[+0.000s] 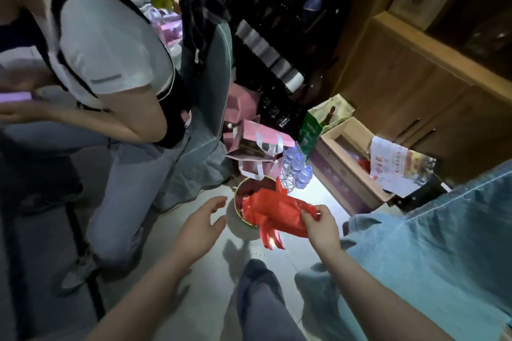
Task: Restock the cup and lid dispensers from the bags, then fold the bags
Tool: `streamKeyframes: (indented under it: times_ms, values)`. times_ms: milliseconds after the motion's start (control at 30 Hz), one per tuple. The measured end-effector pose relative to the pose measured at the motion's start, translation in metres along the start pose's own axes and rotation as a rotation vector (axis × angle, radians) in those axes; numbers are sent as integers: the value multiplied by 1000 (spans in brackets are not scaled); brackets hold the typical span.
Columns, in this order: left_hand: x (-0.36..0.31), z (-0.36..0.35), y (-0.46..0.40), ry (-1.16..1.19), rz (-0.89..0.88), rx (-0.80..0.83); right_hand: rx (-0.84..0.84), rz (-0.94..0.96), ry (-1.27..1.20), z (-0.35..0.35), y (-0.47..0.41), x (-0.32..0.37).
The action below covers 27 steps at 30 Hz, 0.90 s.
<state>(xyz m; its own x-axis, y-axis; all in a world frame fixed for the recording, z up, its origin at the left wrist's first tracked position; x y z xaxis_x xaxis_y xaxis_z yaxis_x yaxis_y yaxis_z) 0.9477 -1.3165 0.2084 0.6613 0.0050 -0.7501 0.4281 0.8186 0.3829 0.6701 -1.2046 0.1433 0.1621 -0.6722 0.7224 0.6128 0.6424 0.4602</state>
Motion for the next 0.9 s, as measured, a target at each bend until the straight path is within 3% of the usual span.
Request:
streamKeyframes:
  times_ms: [267, 400, 567, 900]
  values:
    - [-8, 2, -147, 53, 97, 93, 29, -243, 40, -31, -126, -4]
    - [-2, 0, -190, -7, 60, 130, 60, -348, 28, -53, -161, -16]
    - [27, -10, -231, 1, 150, 207, 46, -460, -85, -84, -186, -34]
    - [27, -34, -272, -5, 60, 331, 193, -583, -209, -130, -179, -47]
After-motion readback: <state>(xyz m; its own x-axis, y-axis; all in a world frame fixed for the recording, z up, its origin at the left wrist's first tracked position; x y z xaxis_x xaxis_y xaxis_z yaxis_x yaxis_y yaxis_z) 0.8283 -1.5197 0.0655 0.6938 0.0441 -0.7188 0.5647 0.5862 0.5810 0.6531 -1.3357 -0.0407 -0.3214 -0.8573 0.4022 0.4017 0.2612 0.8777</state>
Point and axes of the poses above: each hand's wrist, its own y-axis away from the middle knuckle, its own z-axis out of the back of the hand, x = y × z, the point moved 9 cm from there along -y, towards the middle knuckle, and after that the axes turned 4 degrees about x, right-handed, at the moved point
